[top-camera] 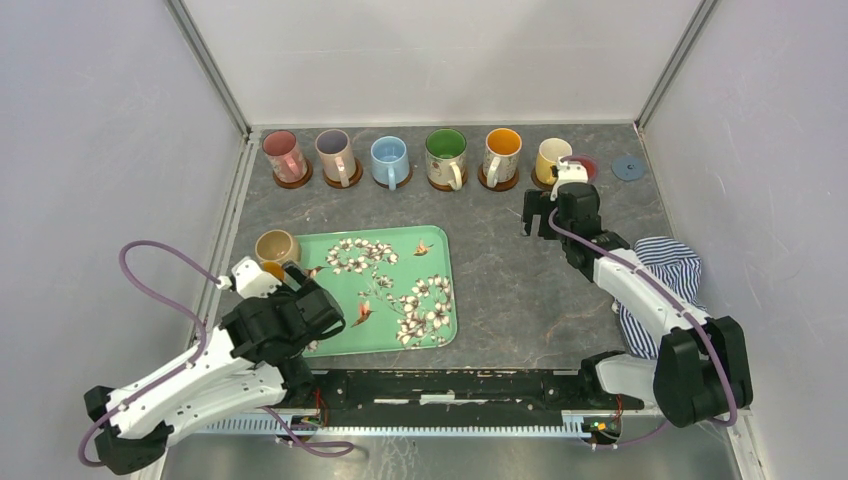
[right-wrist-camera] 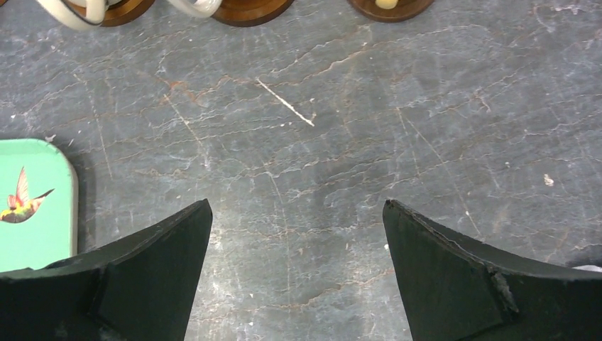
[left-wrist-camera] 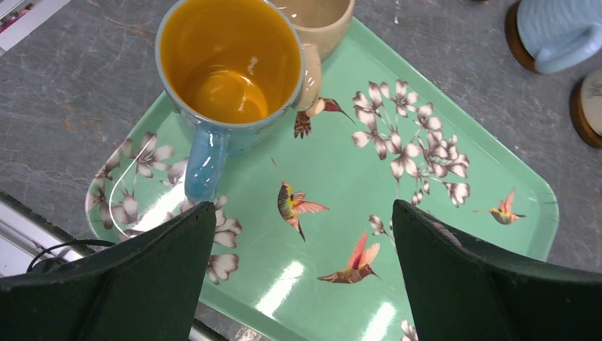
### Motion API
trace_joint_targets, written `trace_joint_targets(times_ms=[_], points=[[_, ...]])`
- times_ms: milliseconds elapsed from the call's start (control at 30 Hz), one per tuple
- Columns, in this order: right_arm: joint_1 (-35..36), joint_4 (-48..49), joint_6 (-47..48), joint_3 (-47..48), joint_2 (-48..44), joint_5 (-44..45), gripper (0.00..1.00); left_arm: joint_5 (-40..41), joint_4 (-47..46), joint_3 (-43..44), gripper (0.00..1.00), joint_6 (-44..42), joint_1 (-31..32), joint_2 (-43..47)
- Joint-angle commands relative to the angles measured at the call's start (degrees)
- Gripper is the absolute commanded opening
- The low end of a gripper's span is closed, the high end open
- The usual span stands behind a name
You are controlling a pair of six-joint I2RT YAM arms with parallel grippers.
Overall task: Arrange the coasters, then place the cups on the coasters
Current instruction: Move the cup to the tray.
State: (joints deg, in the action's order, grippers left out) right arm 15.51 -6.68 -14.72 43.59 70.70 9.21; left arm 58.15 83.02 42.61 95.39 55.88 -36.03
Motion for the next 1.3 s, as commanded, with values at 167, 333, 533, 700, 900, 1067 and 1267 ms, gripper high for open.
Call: trace_joint_targets(times_ms=[167,333,533,700,900,1067,1267], points=[[1.53,3.89,-0.58,-1.08,-1.24,-1.54,0.98,5.05,1.00,-1.89,1.00,12.90,-2.41,-5.57],[1.58,4.26,-0.31,-1.05,-0.92,-2.56,0.98,7.91,1.02,-1.62,1.00,14.15,-3.78,-9.36],[1.67,5.41,-0.14,-1.76,-1.00,-4.35,0.98,10.59,0.91,0.33,1.00,11.44,-9.57,-12.58],[1.68,6.30,-0.38,-2.40,-1.51,-6.45,0.98,11.37,-3.36,-0.51,1.00,6.21,-14.98,-13.13],[1.67,6.26,-0.57,-2.68,-1.96,-8.12,0.98,8.75,-11.55,-3.94,1.00,-0.85,-19.12,-11.82],[1.71,6.28,-0.61,-2.88,-2.66,-8.79,0.98,7.37,-15.24,-6.10,1.00,-2.84,-20.90,-13.31],[1.68,6.24,-0.57,-2.99,-3.27,-8.75,0.98,5.22,-20.45,-7.70,1.00,-7.51,-21.16,-13.51]])
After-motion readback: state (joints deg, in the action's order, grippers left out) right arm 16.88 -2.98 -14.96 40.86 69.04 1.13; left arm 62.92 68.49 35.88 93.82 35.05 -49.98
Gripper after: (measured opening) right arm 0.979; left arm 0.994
